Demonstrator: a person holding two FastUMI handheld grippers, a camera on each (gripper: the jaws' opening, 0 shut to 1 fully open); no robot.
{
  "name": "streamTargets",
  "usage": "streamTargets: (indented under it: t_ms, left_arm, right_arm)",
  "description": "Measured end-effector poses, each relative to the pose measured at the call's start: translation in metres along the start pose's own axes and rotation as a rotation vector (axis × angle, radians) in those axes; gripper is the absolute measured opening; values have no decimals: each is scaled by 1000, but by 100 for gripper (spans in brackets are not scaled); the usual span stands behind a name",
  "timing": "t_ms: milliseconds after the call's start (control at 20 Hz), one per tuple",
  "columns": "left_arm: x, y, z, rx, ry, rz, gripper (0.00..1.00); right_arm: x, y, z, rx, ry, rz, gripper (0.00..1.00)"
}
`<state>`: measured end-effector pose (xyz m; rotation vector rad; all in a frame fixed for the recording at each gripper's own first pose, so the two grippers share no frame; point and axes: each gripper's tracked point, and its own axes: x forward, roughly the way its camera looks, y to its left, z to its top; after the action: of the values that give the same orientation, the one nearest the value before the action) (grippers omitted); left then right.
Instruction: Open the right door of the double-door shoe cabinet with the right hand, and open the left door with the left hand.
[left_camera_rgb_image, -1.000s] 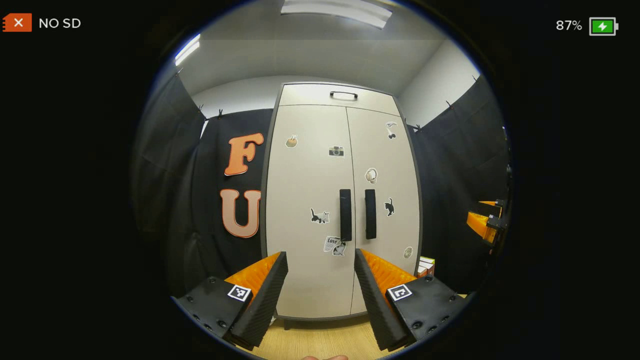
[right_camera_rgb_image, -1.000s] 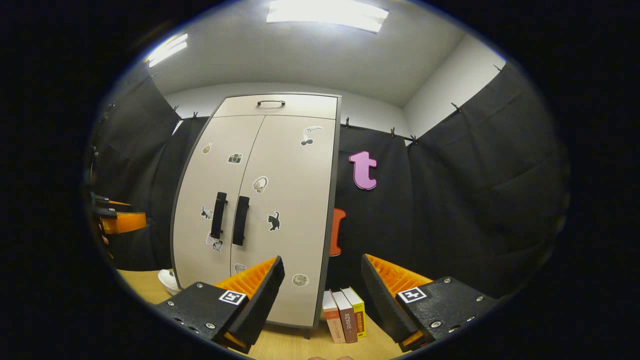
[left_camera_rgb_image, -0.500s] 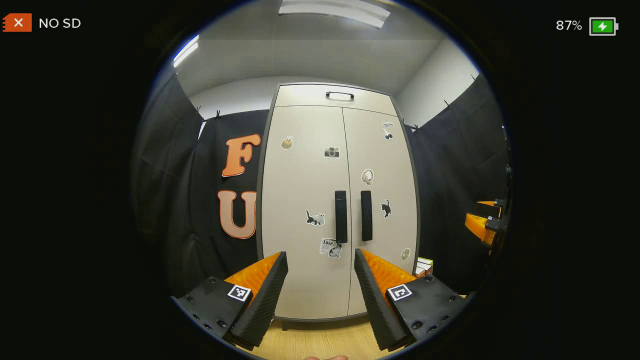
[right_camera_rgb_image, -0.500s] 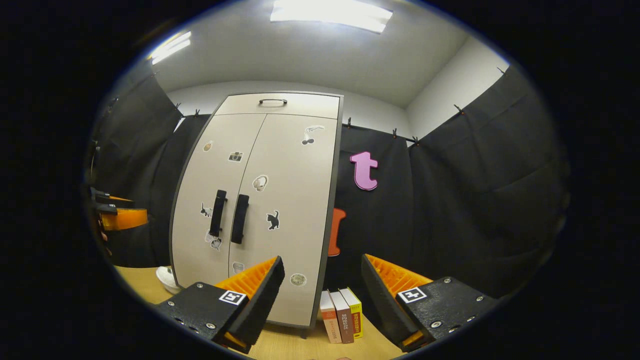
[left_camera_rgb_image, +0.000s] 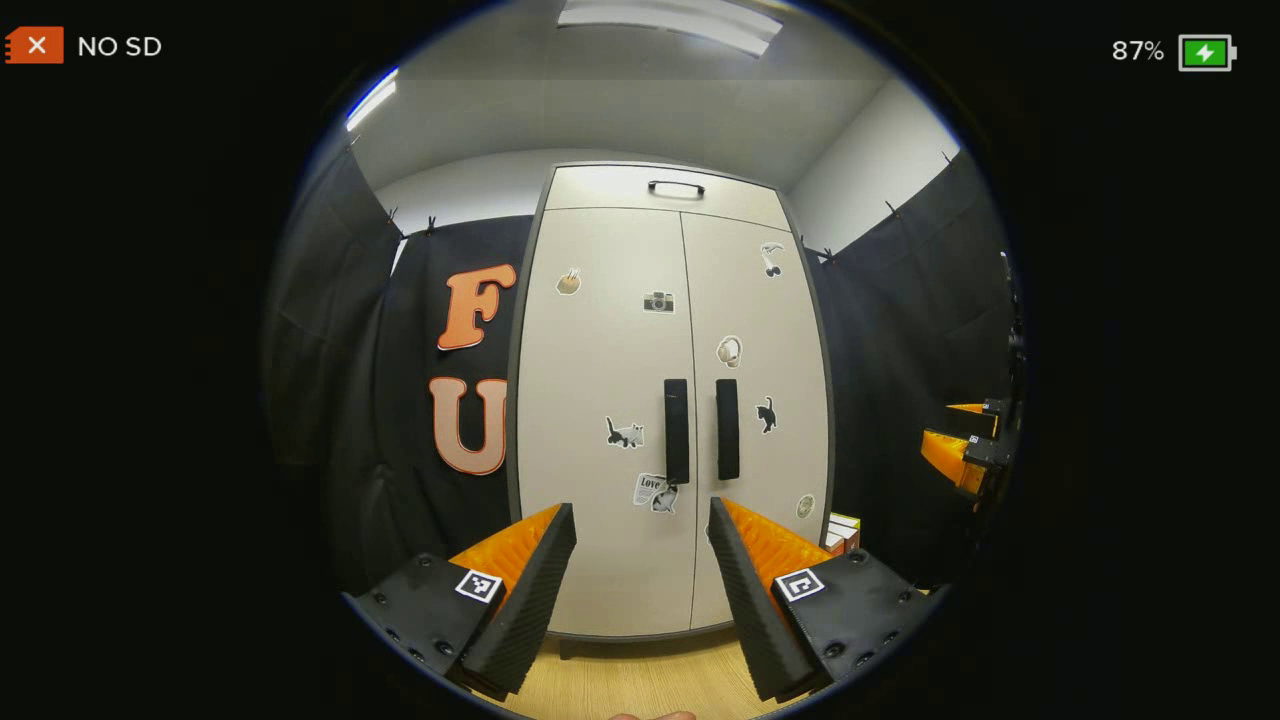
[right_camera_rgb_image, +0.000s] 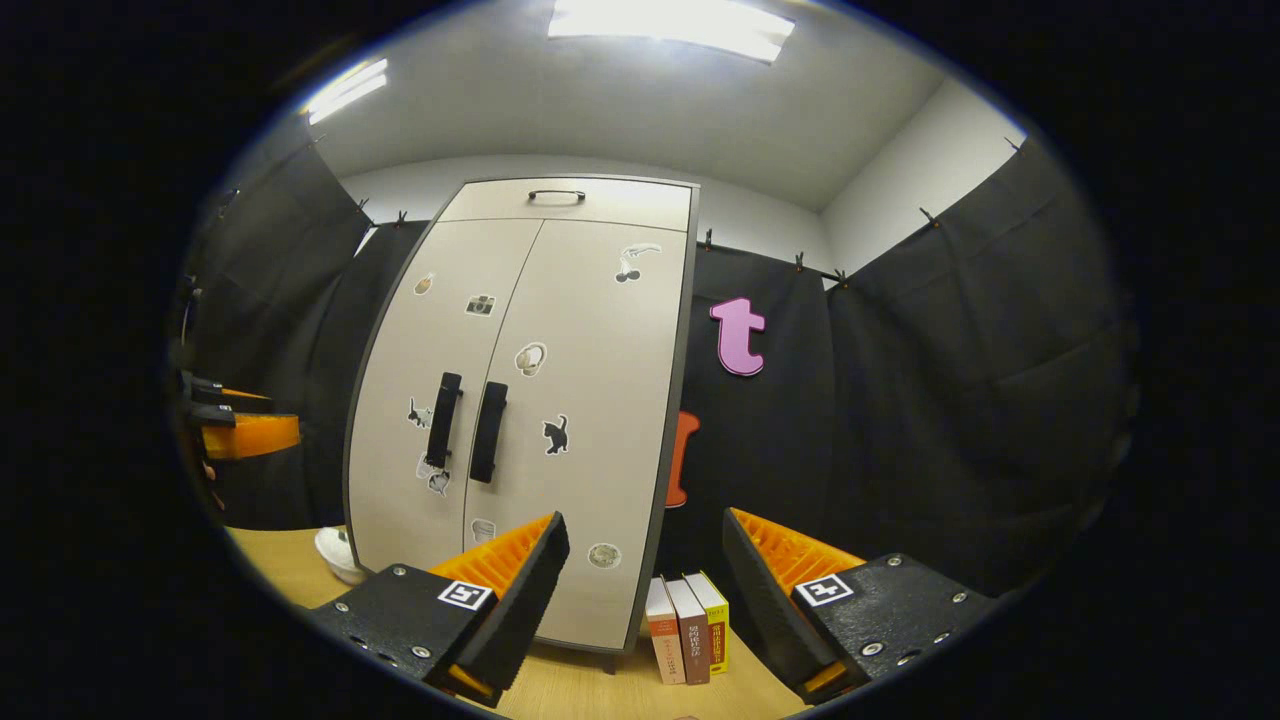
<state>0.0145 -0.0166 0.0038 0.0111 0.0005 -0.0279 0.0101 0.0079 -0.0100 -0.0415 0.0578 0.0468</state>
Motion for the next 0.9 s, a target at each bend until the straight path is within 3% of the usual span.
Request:
streamTargets:
  t_ms: [450,900]
  left_arm:
    - [-3,22,0,8,-5,23,81]
    - [-8,47,-1,-5,3,58,81]
  right_arm:
    - [14,7,-3,26,13,-2,94]
    - [58,57,-21,69,80,81,94]
